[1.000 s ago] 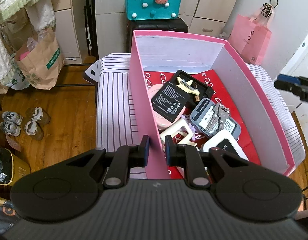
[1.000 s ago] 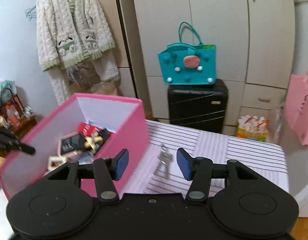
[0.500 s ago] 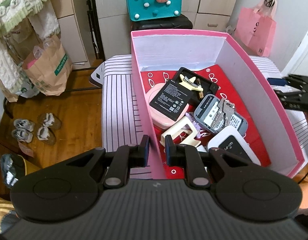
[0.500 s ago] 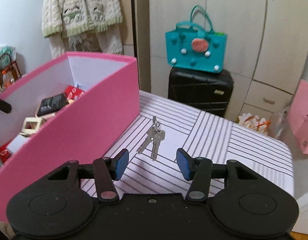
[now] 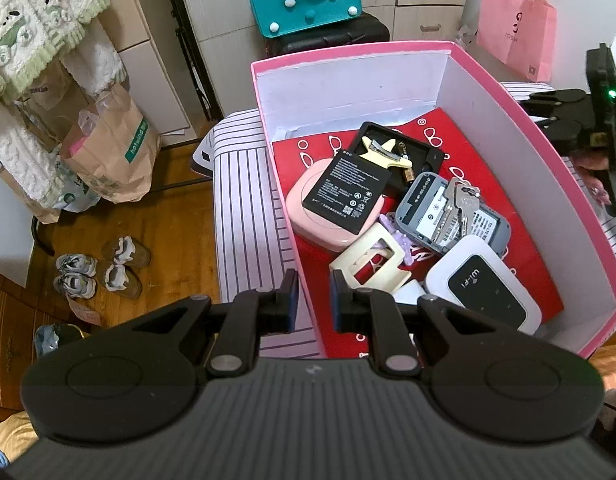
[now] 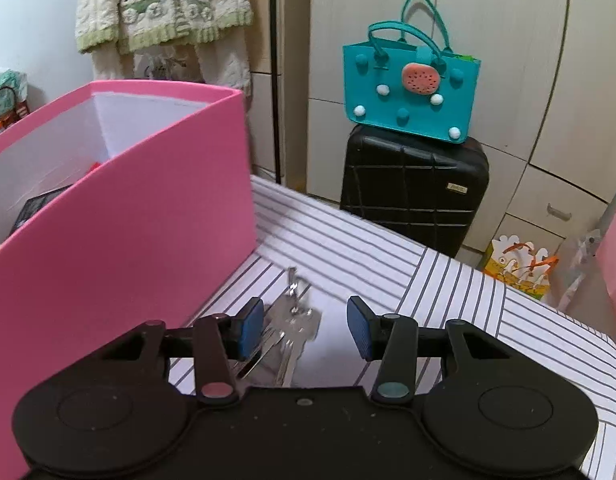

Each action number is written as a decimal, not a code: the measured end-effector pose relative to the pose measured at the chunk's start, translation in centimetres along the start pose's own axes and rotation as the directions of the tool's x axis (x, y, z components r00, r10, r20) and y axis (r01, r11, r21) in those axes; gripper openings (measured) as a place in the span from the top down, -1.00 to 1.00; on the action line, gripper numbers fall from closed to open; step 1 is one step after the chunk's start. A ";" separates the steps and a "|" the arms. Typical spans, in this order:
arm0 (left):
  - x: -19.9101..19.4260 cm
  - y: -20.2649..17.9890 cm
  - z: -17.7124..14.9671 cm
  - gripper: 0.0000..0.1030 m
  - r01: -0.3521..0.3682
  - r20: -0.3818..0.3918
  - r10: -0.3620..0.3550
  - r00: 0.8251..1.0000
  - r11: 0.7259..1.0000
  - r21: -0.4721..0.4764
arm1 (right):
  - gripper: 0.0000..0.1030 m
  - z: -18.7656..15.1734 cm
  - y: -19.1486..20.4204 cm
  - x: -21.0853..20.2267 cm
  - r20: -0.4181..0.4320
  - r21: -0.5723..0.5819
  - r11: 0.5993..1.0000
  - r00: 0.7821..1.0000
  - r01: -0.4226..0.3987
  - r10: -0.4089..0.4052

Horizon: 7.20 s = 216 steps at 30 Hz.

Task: Organize rigid objects

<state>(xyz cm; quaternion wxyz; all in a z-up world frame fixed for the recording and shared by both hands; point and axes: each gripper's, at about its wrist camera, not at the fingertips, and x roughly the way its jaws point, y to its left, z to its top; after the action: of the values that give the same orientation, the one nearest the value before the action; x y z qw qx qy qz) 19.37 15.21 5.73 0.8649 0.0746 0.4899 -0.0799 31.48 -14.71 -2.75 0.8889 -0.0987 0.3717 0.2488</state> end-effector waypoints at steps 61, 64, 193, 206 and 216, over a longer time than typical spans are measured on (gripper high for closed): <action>-0.1 1.3 -0.6 0.71 0.073 0.035 -0.071 0.997 0.995 -0.064 | 0.93 4.2 14.9 -16.0 0.131 -0.035 0.923 0.914 -0.382 0.383; -0.1 1.3 -0.7 0.71 0.073 0.039 -0.071 0.997 0.996 -0.060 | 0.93 4.3 15.7 -14.4 0.082 -0.042 0.913 0.909 -0.407 0.409; -10.7 -17.5 -13.6 -1.00 -0.086 0.456 0.168 0.874 0.977 -0.195 | -1.00 -13.8 15.7 -29.2 0.249 0.375 0.854 0.849 0.360 -0.467; -9.8 -17.6 -13.4 -1.00 -0.107 0.449 0.193 0.872 0.972 -0.210 | -1.00 -14.1 15.0 -28.2 0.234 0.372 0.845 0.843 0.383 -0.485; -9.4 -17.7 -13.2 -1.00 -0.100 0.453 0.184 0.873 0.974 -0.202 | -1.00 -14.4 14.7 -28.7 0.267 0.375 0.842 0.825 0.387 -0.498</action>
<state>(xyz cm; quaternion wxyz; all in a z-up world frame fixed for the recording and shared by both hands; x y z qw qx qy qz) -0.14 1.31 6.17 0.9642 0.0140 0.2647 0.0109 -2.13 -17.90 7.58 0.9785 0.0013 0.2056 -0.0136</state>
